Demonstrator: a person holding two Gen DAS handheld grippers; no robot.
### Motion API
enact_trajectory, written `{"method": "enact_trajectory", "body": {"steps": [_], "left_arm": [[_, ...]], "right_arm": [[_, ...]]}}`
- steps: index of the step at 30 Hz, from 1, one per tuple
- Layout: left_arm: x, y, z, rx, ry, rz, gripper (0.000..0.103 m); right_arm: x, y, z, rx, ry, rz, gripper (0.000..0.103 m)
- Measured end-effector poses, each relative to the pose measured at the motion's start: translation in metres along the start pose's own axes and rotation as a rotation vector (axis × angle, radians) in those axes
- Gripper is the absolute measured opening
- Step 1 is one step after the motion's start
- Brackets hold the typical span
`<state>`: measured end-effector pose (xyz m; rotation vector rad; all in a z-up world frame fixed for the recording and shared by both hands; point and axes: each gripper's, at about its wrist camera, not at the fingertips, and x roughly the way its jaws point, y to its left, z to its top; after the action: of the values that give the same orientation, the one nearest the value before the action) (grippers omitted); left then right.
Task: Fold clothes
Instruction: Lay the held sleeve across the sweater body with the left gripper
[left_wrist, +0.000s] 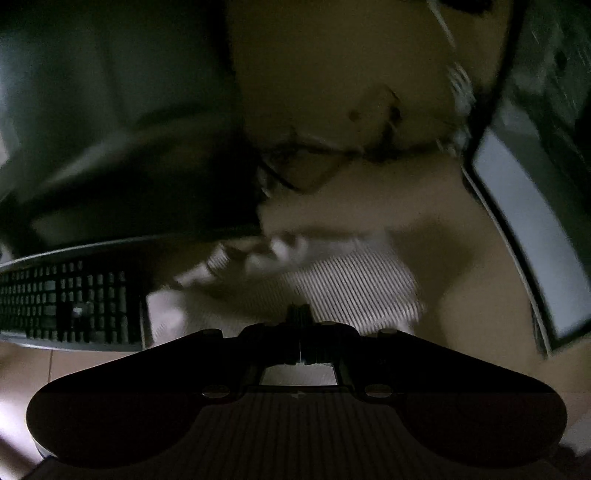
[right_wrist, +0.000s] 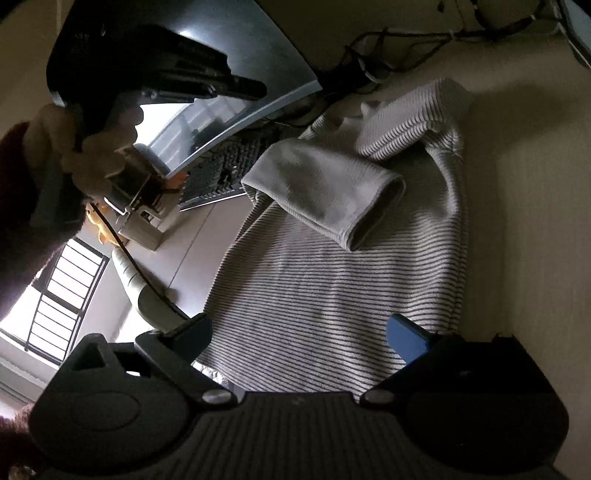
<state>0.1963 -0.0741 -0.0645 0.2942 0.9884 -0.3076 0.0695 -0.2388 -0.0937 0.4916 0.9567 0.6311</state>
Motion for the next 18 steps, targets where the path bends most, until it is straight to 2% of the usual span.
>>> {"method": "enact_trajectory", "body": {"steps": [3, 6, 13, 16, 18], "left_arm": [[0.021, -0.032, -0.015, 0.12, 0.059, 0.043, 0.01], [0.047, -0.056, -0.033, 0.188, 0.122, 0.067, 0.028], [0.097, -0.078, -0.062, 0.302, 0.191, 0.149, 0.039], [0.106, -0.078, -0.06, 0.284, 0.168, 0.176, 0.046], [0.1, -0.073, -0.058, 0.24, 0.179, 0.143, 0.048]], "right_arm": [[-0.002, 0.001, -0.001, -0.006, -0.002, 0.007, 0.101], [-0.004, -0.002, -0.005, 0.006, -0.002, 0.005, 0.101], [-0.011, -0.013, -0.012, 0.053, -0.018, -0.01, 0.101], [-0.009, -0.016, -0.013, 0.068, -0.014, -0.015, 0.101], [-0.008, -0.016, -0.013, 0.075, -0.008, -0.022, 0.101]]}}
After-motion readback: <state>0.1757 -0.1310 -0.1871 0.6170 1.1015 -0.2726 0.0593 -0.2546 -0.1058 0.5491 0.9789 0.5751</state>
